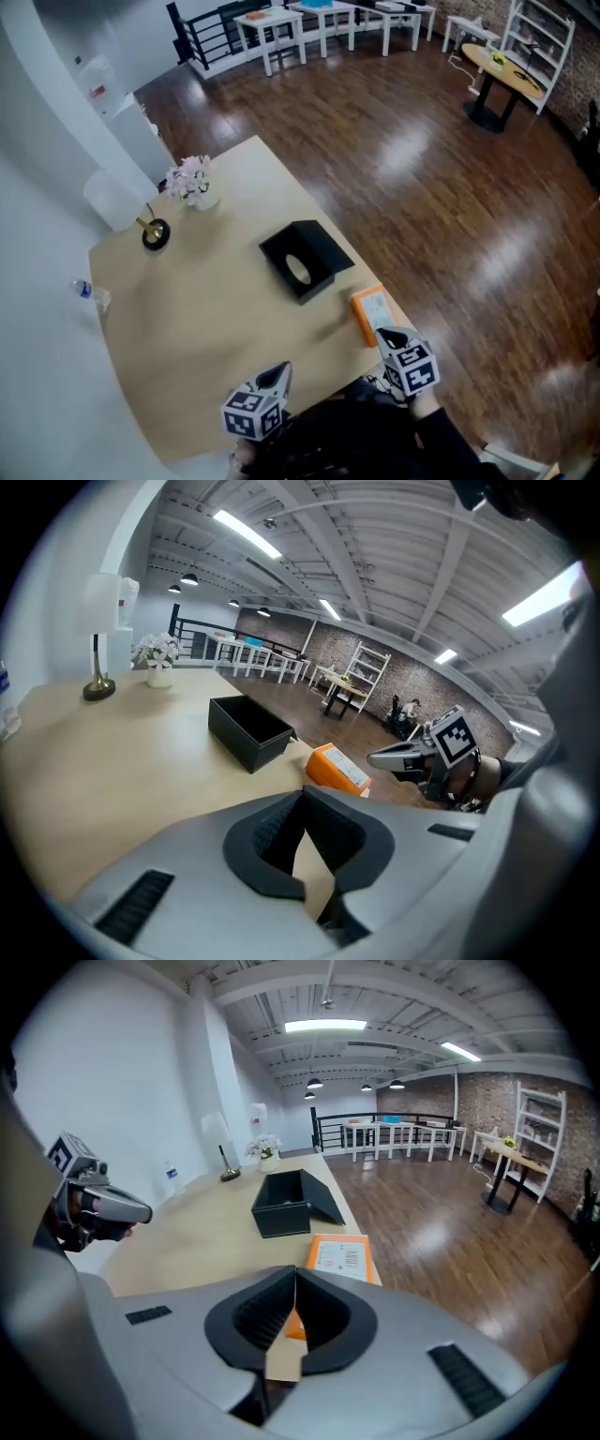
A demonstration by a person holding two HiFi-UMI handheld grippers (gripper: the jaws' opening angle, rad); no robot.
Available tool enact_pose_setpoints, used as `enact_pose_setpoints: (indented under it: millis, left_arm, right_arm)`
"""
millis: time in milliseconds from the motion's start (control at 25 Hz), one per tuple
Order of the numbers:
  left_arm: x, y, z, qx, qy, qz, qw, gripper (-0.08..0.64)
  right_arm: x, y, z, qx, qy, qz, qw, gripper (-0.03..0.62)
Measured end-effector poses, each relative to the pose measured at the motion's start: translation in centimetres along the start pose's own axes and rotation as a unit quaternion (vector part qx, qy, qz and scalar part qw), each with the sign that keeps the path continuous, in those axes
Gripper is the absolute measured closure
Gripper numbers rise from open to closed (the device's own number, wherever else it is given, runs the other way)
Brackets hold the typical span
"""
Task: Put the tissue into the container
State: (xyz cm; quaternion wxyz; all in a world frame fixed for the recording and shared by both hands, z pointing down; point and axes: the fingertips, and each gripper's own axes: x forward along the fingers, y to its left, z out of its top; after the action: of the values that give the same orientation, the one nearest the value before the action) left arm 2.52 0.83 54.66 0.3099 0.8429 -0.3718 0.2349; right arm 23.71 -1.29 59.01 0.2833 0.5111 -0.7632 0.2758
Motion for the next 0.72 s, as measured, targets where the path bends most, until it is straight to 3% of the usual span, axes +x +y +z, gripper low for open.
enact_pose_setpoints:
  millis: [40,120,160,280,440,720]
  left_arm:
    - [0.1,0.0,0.1,-0.001,0.002,0.004,1.0000,0.560]
    - [0.3,0.3,0.1,-0.004,0.006,0.013,0.9999,0.560]
    - [0.3,0.5,0.0,-0.005,0.008,0.018,0.9998,0.560]
    - [0.1,0.9,0.0,-0.007,0.014,0.032,0.9994,0.560]
    - [-0.4,1.5,-0.1,-0.010,0.020,0.052,0.9984,0.560]
    - [-1.2,2.7,-0.3,-0.023,0.023,0.073,0.9968,0.560]
  right_arm:
    - [0.5,-0.8,-0.3,0.003,0.007,-0.012,1.000,0.558]
    - [2.3,-2.1,-0.9,0.012,0.024,-0.027,0.999,0.246]
    - [3.2,-2.6,-1.2,0.017,0.029,-0.031,0.999,0.192]
    - [5.7,-4.1,-1.6,0.021,0.040,-0.049,0.998,0.117]
    - [8.6,-5.0,-2.4,0.026,0.070,-0.048,0.996,0.084]
    - [11.9,-4.8,-4.6,0.040,0.127,-0.031,0.991,0.077]
